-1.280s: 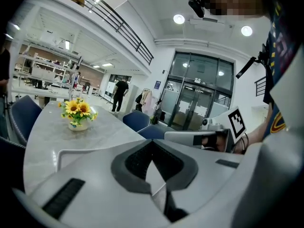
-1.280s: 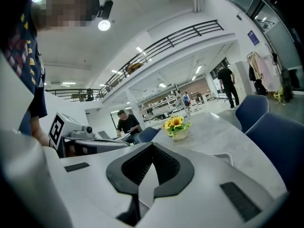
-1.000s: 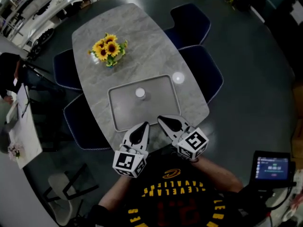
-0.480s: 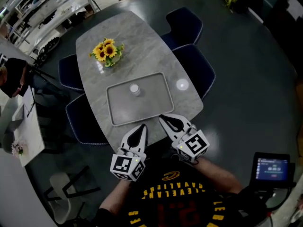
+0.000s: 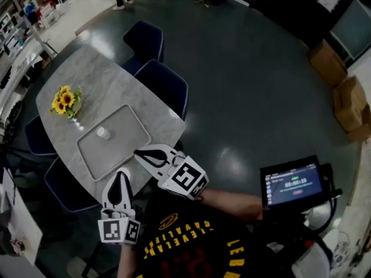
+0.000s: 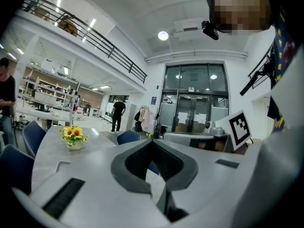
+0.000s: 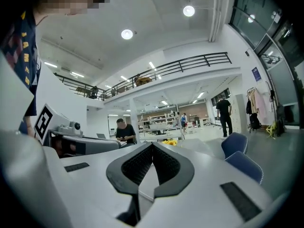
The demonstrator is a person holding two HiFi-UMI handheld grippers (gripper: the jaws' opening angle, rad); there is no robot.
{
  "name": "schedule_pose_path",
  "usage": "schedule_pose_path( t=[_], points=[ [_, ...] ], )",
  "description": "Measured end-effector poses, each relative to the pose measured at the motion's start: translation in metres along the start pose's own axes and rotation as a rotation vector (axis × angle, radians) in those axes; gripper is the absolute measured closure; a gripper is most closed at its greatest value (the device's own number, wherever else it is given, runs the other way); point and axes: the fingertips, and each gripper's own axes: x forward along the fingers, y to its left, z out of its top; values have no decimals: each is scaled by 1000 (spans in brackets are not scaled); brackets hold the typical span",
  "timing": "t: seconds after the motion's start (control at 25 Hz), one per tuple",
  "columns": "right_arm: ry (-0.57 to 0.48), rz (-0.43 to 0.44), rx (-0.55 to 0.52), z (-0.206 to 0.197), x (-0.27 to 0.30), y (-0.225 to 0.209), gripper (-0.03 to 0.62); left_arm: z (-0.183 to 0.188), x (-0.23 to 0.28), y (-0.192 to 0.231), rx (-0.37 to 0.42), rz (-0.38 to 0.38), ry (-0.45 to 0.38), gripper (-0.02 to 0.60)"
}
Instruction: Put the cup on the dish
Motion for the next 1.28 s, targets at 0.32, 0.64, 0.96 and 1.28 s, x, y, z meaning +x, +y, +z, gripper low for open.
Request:
schedule_pose_path(
  t=[0.32,0.64,0.96,1.28],
  points=[
    [-70,53,-35,25,-30,24,586,-5,-10,-35,7,-19,33,581],
    [-150,42,-37,37,-52,33,588,4,-17,-53,32,-17,26,581],
    [-124,11,-54,19,-22,16,588,-2,-15,-9,65,35,0,581],
    [-119,9,-65,21,11,7,588,11,1,27,99,52,-9,581]
  ],
)
